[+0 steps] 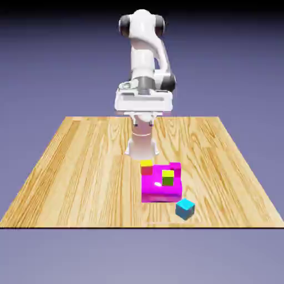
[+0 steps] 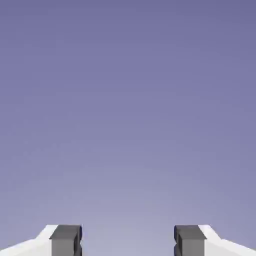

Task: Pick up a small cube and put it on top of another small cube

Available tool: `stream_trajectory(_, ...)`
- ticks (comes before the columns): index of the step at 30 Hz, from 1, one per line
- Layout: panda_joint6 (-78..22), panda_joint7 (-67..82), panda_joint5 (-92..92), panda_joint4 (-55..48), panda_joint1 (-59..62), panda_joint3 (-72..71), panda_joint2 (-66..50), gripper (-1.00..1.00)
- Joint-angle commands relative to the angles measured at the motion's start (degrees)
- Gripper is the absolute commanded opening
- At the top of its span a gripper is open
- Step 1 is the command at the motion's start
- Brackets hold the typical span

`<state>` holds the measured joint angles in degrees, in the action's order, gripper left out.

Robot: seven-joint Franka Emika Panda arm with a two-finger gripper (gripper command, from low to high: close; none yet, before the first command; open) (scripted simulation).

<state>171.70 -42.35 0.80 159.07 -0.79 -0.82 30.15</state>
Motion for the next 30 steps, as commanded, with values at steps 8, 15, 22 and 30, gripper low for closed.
stream_trajectory(8,-15.3,0.7,5.3,-12.8,-0.7,-5.4,-16.6,0.00)
stream_trajectory(15,-28.7,1.4,9.9,-24.0,-1.3,-10.2,-31.1,0.00)
stream_trajectory(22,-42.0,2.0,14.6,-35.3,-1.9,-14.9,-45.7,0.00)
stream_trajectory(30,-56.8,2.7,19.7,-47.6,-2.6,-20.1,-61.7,0.00)
